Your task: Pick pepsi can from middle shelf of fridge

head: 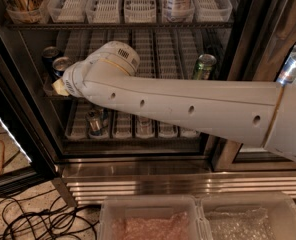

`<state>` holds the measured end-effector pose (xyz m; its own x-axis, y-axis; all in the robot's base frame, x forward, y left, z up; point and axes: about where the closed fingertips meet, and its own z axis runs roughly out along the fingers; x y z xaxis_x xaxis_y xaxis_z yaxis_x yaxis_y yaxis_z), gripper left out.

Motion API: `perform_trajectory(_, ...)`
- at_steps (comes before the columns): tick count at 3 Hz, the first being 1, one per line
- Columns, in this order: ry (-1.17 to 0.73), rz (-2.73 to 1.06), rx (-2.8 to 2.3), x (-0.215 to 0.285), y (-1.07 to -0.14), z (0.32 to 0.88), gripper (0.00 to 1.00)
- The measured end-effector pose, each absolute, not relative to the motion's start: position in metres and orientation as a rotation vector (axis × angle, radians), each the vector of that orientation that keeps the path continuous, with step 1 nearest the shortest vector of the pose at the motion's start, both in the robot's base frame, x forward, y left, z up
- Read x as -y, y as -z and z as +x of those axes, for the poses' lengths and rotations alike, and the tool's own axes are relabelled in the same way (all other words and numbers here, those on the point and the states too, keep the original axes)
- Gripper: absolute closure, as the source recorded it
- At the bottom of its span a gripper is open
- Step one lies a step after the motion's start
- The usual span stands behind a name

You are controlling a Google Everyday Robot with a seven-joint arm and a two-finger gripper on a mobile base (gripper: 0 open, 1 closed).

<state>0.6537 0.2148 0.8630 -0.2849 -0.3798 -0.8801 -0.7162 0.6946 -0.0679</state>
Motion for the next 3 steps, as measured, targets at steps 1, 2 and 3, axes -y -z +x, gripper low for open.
perform_trajectory(1,-0.433,-0.796,-1.948,-0.2,-0.858,0.645,1.0)
perform_trajectory(2,-0.416,-0.7,-2.061,-0.173,-0.848,0.609,1.0)
perform_trajectory(3,-0.364,-0.634,-2.19,-0.142,-0.833,0.569,1.0)
